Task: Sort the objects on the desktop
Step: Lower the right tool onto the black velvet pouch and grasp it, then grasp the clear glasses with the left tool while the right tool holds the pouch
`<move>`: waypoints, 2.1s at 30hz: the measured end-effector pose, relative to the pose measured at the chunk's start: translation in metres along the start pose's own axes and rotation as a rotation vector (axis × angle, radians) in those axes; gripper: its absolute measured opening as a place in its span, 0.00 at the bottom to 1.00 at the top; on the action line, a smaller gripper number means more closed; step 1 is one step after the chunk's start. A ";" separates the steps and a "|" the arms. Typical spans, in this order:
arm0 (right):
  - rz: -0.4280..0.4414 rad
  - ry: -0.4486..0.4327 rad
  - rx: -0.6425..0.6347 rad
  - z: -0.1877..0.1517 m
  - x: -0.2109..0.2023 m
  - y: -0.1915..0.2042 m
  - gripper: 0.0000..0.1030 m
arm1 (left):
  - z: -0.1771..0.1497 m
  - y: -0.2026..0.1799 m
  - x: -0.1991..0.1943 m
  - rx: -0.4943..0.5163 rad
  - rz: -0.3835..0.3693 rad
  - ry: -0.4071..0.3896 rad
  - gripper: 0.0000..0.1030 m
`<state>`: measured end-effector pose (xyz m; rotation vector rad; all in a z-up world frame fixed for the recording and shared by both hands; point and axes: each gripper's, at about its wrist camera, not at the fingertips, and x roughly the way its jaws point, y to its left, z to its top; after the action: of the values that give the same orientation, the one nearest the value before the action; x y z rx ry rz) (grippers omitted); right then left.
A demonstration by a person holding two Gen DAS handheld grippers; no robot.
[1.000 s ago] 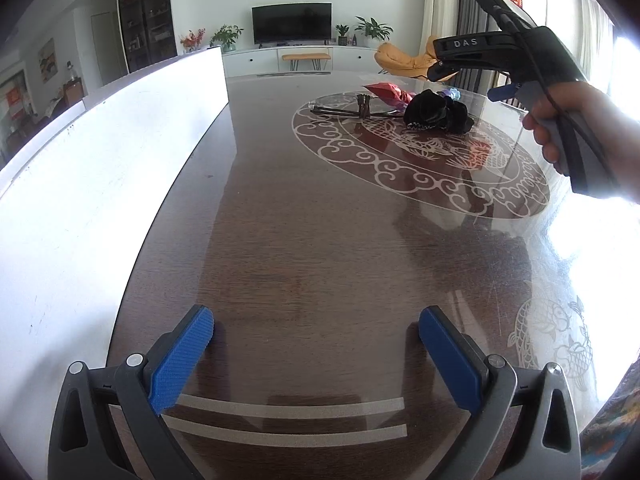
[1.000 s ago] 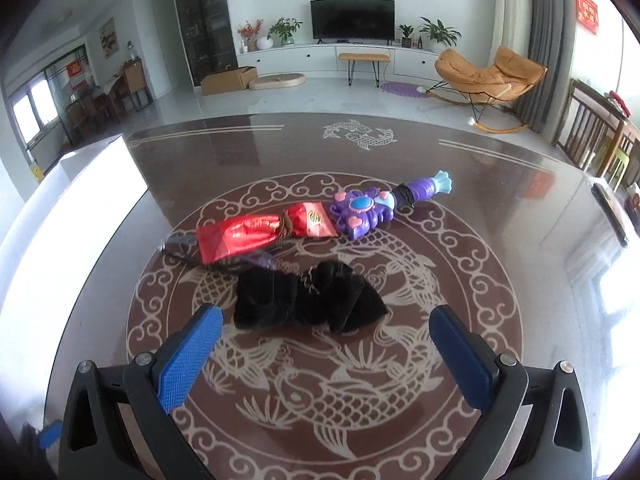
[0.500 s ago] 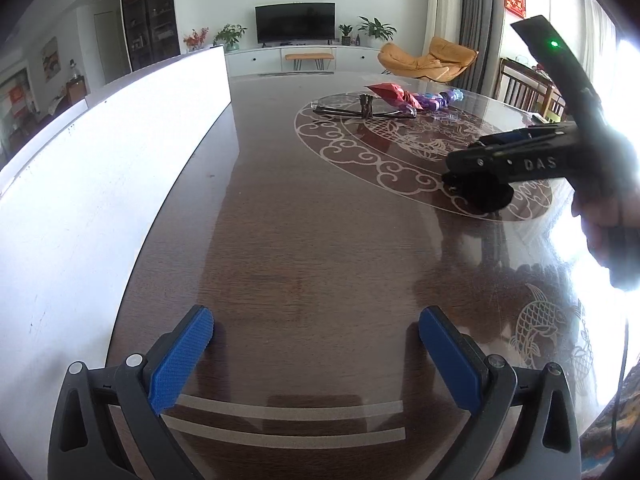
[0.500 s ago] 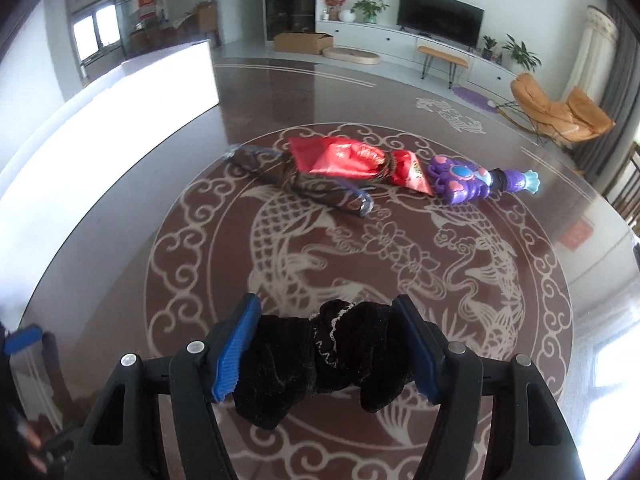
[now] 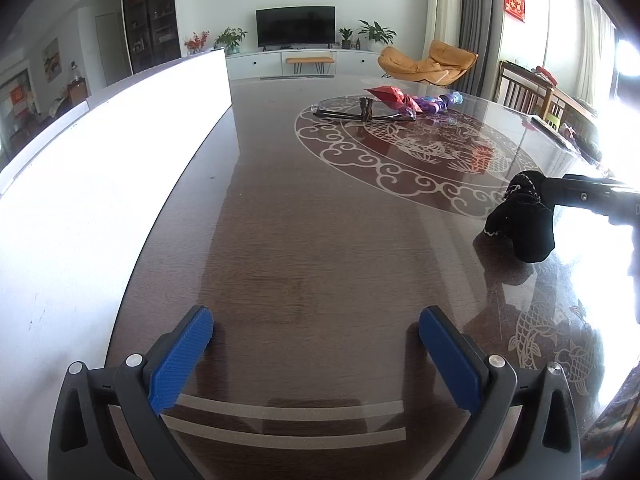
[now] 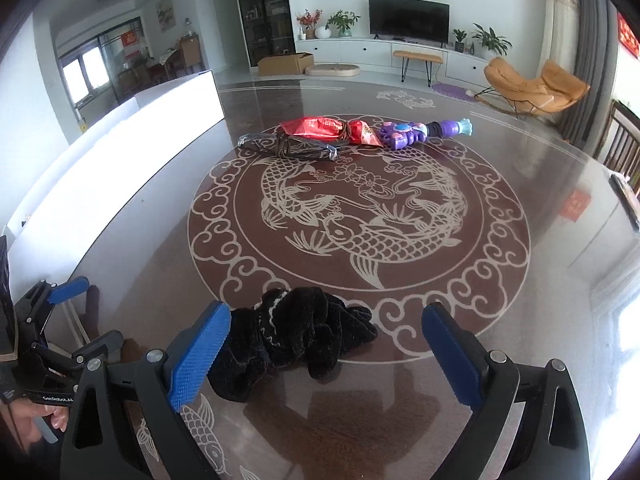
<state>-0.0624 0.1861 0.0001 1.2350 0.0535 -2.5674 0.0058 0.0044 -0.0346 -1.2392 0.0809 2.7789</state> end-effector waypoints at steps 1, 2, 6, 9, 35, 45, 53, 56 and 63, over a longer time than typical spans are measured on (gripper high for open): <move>-0.007 0.009 0.024 -0.004 -0.005 -0.001 0.94 | 0.000 0.000 0.000 0.000 0.000 0.000 1.00; -0.006 0.025 0.055 -0.008 -0.007 -0.002 0.94 | 0.000 0.000 0.000 -0.001 0.000 0.000 1.00; 0.060 0.068 0.141 -0.017 -0.011 0.003 0.94 | 0.001 0.000 0.000 -0.004 0.004 0.001 1.00; 0.078 0.083 0.155 -0.013 0.003 0.013 0.94 | 0.001 0.000 0.000 -0.004 0.004 0.001 1.00; -0.057 0.038 -0.074 -0.003 0.042 0.031 0.78 | 0.048 -0.002 0.017 0.048 -0.076 0.083 1.00; -0.033 0.039 -0.073 -0.003 0.045 0.032 0.84 | 0.167 -0.031 0.083 0.421 -0.117 0.029 1.00; 0.023 0.022 -0.029 -0.002 0.041 0.022 0.84 | 0.220 -0.045 0.140 0.412 -0.186 0.039 1.00; 0.026 0.021 -0.026 -0.002 0.042 0.021 0.84 | 0.226 -0.051 0.156 0.425 -0.218 0.045 1.00; 0.026 0.021 -0.026 -0.002 0.042 0.021 0.84 | 0.211 -0.056 0.164 0.446 -0.341 0.123 0.62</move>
<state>-0.0800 0.1557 -0.0312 1.2447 0.0743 -2.5237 -0.2526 0.0894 -0.0163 -1.1722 0.4290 2.2318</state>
